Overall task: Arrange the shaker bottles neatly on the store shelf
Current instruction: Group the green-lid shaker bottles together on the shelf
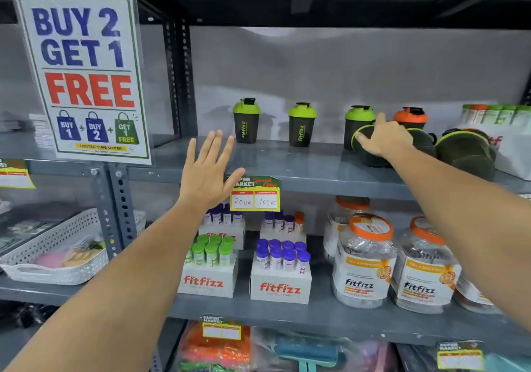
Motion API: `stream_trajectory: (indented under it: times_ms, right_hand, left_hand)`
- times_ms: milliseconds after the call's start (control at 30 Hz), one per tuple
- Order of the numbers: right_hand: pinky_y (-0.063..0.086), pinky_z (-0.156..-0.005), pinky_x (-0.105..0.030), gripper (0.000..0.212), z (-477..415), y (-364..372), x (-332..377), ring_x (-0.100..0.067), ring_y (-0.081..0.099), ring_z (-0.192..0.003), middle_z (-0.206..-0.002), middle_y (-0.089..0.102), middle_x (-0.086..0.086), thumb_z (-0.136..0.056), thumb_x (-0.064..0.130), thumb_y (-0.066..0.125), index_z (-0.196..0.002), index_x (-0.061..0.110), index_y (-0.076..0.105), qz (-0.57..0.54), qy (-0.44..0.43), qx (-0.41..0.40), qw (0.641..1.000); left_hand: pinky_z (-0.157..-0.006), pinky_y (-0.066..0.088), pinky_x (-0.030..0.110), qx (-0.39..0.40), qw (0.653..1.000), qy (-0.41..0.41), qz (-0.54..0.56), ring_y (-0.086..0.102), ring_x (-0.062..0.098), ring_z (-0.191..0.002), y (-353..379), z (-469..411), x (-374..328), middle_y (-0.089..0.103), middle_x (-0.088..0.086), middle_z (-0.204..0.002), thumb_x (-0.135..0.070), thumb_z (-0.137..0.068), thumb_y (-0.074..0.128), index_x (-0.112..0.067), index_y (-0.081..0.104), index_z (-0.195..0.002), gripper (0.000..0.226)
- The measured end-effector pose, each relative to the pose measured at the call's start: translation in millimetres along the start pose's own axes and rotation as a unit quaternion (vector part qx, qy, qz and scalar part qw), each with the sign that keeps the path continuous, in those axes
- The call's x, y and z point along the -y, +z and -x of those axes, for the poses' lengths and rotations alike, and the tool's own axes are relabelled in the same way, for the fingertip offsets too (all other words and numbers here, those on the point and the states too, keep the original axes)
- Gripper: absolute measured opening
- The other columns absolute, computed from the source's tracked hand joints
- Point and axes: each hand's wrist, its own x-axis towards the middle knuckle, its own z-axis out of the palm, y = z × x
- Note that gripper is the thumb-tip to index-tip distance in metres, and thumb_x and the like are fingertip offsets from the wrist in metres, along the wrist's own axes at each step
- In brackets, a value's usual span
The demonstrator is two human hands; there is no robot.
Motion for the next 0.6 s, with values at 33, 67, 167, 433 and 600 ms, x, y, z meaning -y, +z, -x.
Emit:
stream_trajectory:
  times_ms: [33,67,167,433,600]
  right_hand:
    - [0.046,-0.081,-0.046,0.081,-1,0,2,-0.045,0.05,-0.115,-0.126,0.052,-0.027,-0.089,0.059,0.046,-0.147,0.009,0.019,0.005,0.003,0.005,1.0]
    - [0.046,-0.079,-0.045,0.081,-3,0,4,-0.045,0.051,-0.114,-0.125,0.053,-0.026,-0.09,0.059,0.046,-0.147,0.009,0.019,0.008,0.009,0.01,1.0]
    - [0.044,-0.075,-0.043,0.08,-13,3,10,-0.045,0.051,-0.113,-0.125,0.053,-0.025,-0.089,0.055,0.051,-0.145,0.006,0.021,0.008,0.025,0.032,0.999]
    - [0.043,-0.092,-0.04,0.085,-28,-1,31,-0.039,0.048,-0.121,-0.133,0.05,-0.016,-0.075,0.035,0.064,-0.143,0.004,0.023,0.015,0.091,0.114,0.989]
    - [0.049,-0.075,-0.037,0.056,-28,-8,39,-0.034,0.057,-0.102,-0.106,0.056,-0.012,-0.07,0.037,0.063,-0.116,0.006,0.055,0.048,0.076,0.172,0.981]
  left_hand:
    - [-0.117,0.001,0.049,0.002,1.0,-0.004,0.001,0.005,0.022,-0.146,2,1,0,0.015,0.01,-0.158,-0.061,-0.093,0.006,-0.018,0.01,-0.151,0.072]
    - [-0.117,0.001,0.048,-0.006,1.0,-0.004,0.004,0.005,0.021,-0.146,3,-1,2,0.015,0.01,-0.158,-0.06,-0.093,0.006,-0.018,0.01,-0.151,0.072]
    - [-0.118,0.002,0.047,-0.022,1.0,0.002,0.011,0.006,0.021,-0.146,12,0,2,0.015,0.009,-0.158,-0.057,-0.094,0.003,-0.015,0.009,-0.151,0.071]
    - [-0.118,0.011,0.046,-0.023,0.999,0.01,0.03,0.016,0.022,-0.144,18,12,9,0.023,0.01,-0.156,-0.051,-0.096,0.014,-0.007,0.017,-0.149,0.068]
    - [-0.117,0.014,0.048,-0.003,0.999,0.047,-0.011,0.021,0.023,-0.143,13,13,22,0.027,0.012,-0.154,-0.054,-0.095,-0.001,-0.006,0.022,-0.147,0.075]
